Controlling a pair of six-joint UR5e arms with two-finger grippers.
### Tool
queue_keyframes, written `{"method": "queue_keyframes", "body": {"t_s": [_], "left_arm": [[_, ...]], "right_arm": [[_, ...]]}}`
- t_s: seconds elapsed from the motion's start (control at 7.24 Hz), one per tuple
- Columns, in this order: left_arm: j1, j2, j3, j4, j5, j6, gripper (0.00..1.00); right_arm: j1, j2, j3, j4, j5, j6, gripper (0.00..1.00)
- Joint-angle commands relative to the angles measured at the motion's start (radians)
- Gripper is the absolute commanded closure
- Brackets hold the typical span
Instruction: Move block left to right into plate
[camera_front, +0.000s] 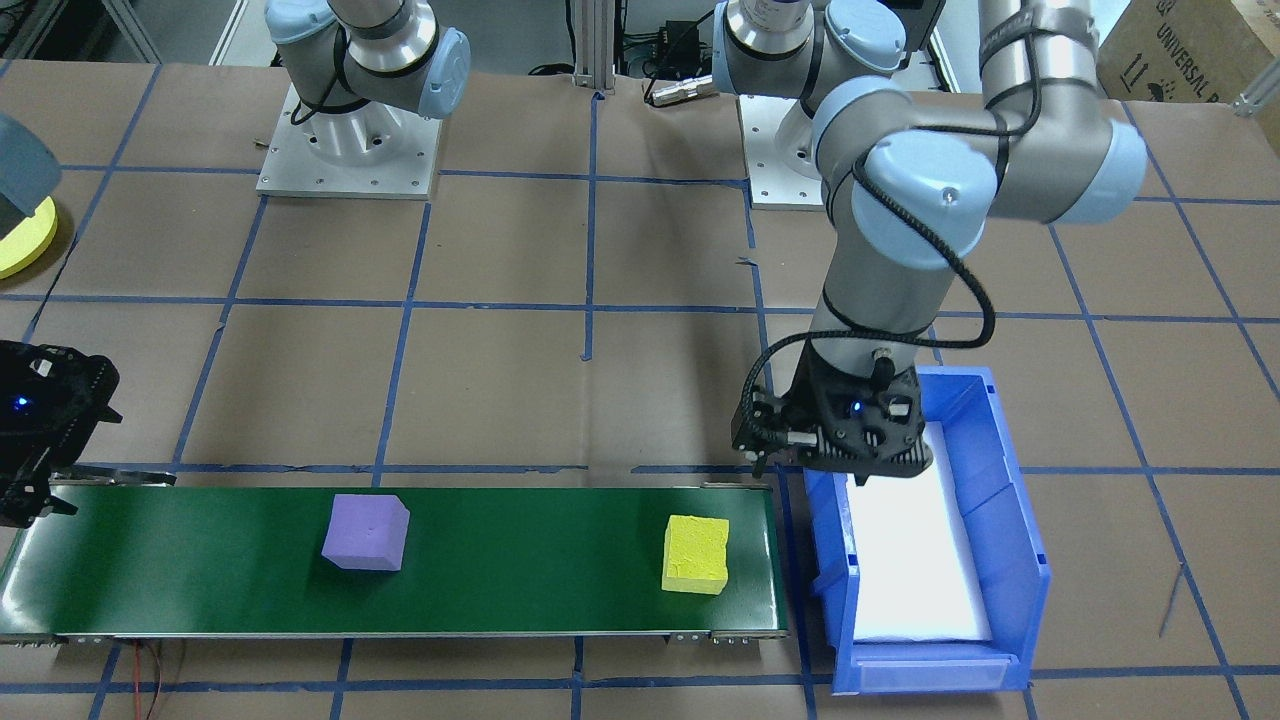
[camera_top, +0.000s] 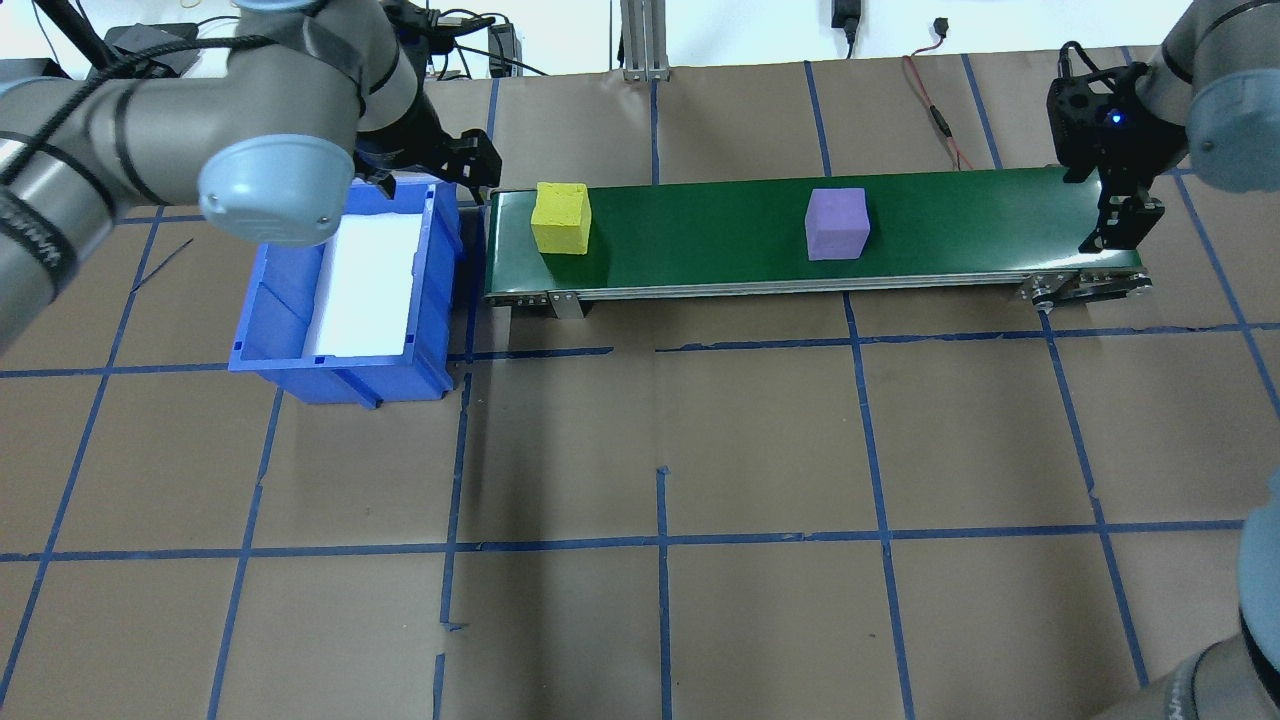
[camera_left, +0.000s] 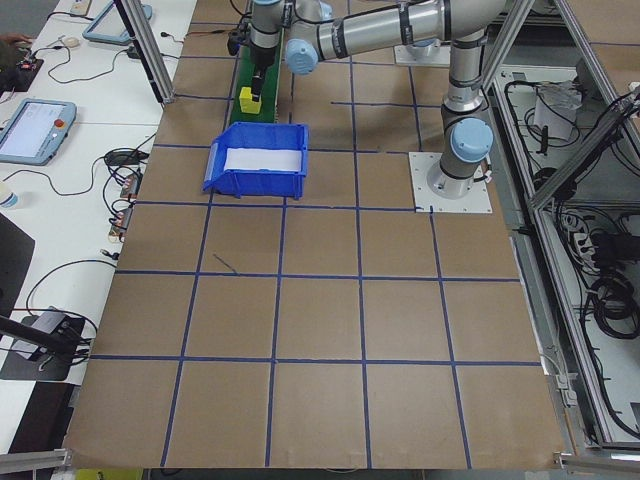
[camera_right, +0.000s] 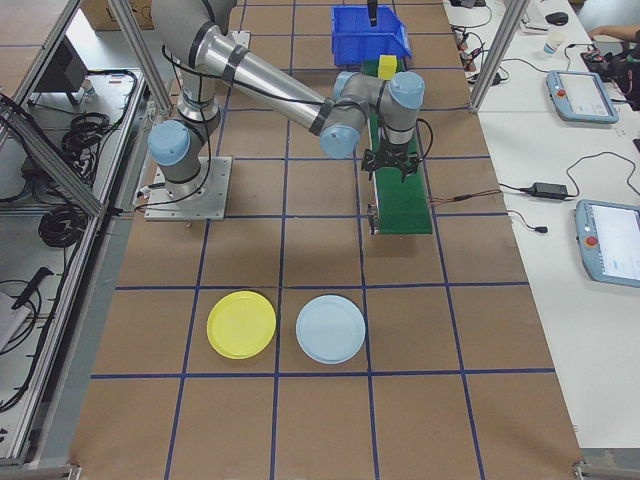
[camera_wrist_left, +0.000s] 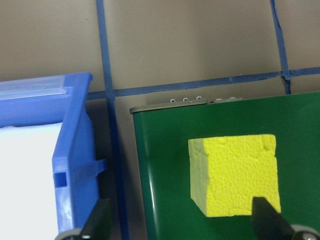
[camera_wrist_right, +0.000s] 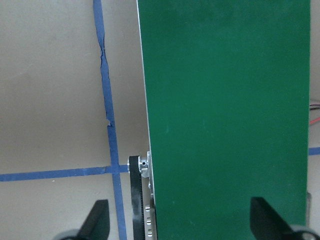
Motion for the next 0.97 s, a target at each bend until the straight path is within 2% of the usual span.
{"method": "queue_keyframes", "body": {"t_s": [0.0, 0.55, 0.83], "left_arm": [[0.025, 0.174, 0.007, -0.295, 0.064, -0.002, 0.0], [0.044, 0.267, 0.008, -0.385, 0.075, -0.005, 0.0], [0.047, 0.29, 0.005, -0.419, 0.072, -0.008, 0.0]], "right_arm": [[0.001, 0.027, 0.023, -0.053, 0.062, -0.073, 0.0], [0.001, 0.073, 0.029, -0.075, 0.073, -0.073, 0.0], [-0.018, 0.075, 0.043, -0.067, 0.137, -0.071, 0.0]]}}
